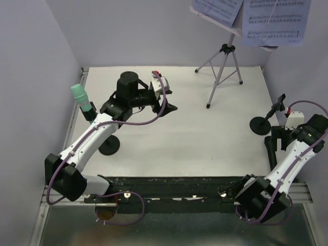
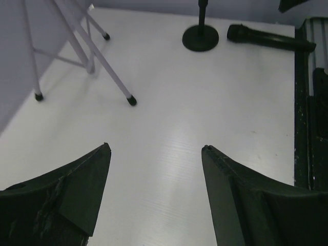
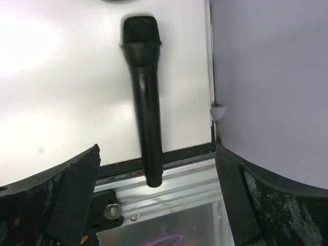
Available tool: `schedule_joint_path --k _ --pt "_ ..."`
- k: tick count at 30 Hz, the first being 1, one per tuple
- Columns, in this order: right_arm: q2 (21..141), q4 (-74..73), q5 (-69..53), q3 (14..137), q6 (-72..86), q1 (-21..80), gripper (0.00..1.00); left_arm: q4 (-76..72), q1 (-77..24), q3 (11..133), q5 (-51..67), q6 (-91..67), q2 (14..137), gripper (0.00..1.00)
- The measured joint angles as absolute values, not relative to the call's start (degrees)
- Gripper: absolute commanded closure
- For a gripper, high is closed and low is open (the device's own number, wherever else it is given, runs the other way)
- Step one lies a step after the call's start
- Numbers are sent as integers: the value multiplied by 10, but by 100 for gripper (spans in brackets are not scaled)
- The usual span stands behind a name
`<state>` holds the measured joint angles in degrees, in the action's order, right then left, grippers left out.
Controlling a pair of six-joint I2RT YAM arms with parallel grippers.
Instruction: Pack up the instrument practice props
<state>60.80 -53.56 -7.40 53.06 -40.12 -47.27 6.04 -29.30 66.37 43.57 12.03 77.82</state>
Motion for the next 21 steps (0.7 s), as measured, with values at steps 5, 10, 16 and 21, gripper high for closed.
schedule_joint_path --k 5,10,16,21 --pt "543 -655 -214 662 -430 -471 1 105 -293 803 438 139 726 11" --pt "524 -709 -375 761 -458 -406 1 162 -293 943 435 157 676 7" --pt "456 -752 -473 825 -412 -182 1 302 -272 1111 335 205 654 4" --pt "503 -761 -471 946 -347 -38 1 434 -217 1154 206 212 623 1"
